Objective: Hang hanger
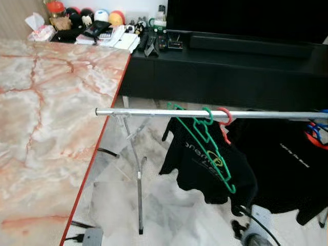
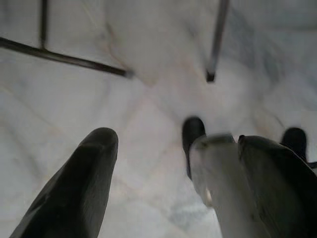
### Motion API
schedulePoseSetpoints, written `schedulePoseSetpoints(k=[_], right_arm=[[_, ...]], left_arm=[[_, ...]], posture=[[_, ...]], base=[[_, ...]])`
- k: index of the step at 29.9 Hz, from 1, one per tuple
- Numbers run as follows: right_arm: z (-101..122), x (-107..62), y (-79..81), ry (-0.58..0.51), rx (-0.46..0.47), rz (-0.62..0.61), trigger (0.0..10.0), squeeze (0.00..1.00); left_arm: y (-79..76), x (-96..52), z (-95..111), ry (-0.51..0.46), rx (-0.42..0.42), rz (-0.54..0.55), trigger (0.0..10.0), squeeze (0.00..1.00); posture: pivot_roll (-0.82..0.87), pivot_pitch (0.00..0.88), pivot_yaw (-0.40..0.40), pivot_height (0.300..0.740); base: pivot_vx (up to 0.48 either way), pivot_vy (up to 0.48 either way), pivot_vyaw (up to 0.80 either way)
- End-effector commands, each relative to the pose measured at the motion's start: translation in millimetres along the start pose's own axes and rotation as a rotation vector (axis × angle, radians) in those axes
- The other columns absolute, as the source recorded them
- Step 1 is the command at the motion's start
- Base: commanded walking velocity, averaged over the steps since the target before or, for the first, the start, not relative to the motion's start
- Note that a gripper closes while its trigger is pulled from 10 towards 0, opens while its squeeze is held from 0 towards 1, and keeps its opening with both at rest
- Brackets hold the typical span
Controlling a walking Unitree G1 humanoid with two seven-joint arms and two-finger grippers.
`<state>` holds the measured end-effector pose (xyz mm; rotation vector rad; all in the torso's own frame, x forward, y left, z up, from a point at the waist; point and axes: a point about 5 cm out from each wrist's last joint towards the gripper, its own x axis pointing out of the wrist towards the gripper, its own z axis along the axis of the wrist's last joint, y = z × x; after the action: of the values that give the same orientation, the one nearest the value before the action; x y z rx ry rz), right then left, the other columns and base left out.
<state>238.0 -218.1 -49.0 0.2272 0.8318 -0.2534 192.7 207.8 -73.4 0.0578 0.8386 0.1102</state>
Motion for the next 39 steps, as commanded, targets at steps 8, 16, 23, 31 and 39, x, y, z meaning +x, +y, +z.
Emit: schedulePoseSetpoints(k=[8,16,23,31,39], right_arm=[[-7.6,-1.4,-7.7,0.028,0.009,-0.015,10.0,0.0],[-7.2,-1.3,-6.9,0.027,0.012,-0.004,10.0,0.0],[-7.3,-1.3,-4.5,0.038,-0.052,0.04,10.0,0.0],[-4.5,-0.7,-1.3,0.043,-0.105,0.059,10.0,0.0],[2.1,0.7,6.6,0.026,-0.092,0.072,10.0,0.0]], left_arm=[[-2.3,-5.1,-20.7,0.065,-0.019,0.002,10.0,0.0],[-2.3,-5.0,-20.3,0.063,-0.026,0.0,10.0,0.0],[-4.2,-4.7,-20.1,0.069,-0.018,-0.011,10.0,0.0],[-5.9,-1.2,-9.5,0.053,-0.018,-0.018,10.0,0.0],[-5.8,2.9,4.4,0.033,0.003,-0.03,10.0,0.0]], posture=[[0.03,0.183,-0.042,0.74],[0.02,0.182,-0.042,0.74],[0.01,0.154,-0.05,0.74],[0.0,0.086,-0.042,0.74],[-0.02,0.037,-0.008,0.74]], base=[[0.0,0.0,0.0],[0.0,0.0,0.0],[0.0,0.0,0.0],[0.0,0.0,0.0],[0.0,0.0,0.0]])
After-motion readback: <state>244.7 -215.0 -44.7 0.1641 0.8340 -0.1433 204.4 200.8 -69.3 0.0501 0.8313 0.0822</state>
